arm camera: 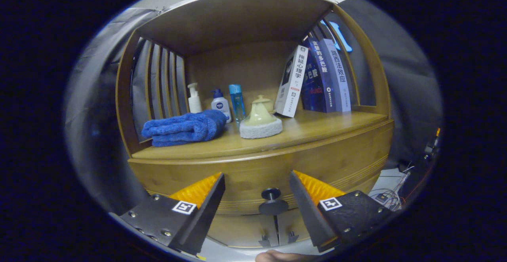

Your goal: Pull open the drawer, take out the items inside it, and place them on the countertop above the cabinet.

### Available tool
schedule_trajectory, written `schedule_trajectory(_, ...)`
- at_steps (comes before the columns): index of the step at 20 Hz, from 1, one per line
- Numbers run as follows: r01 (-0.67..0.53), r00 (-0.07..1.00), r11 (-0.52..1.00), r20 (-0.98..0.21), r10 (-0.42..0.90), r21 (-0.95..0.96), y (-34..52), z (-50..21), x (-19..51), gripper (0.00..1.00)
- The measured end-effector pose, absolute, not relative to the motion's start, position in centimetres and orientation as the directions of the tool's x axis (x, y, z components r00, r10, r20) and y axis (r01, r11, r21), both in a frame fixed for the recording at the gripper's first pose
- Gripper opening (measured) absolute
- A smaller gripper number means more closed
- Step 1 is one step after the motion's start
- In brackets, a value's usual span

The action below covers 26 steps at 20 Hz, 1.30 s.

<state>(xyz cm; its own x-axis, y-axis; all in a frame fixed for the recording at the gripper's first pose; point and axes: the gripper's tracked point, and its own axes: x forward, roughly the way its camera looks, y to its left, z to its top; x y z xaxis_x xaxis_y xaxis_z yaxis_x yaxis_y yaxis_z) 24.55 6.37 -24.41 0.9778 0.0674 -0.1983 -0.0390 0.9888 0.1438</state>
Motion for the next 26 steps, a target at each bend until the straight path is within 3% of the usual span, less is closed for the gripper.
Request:
schedule_trajectory(15,-0.018,0.981,1.000,-0.191,0.013,-0.025,5.1,-23.0,7.3,0.97)
schedule_trajectory(26,-0.058,0.986,0.997,-0.158,0.051,-0.040,5.7,-17.8,3.1,0.97)
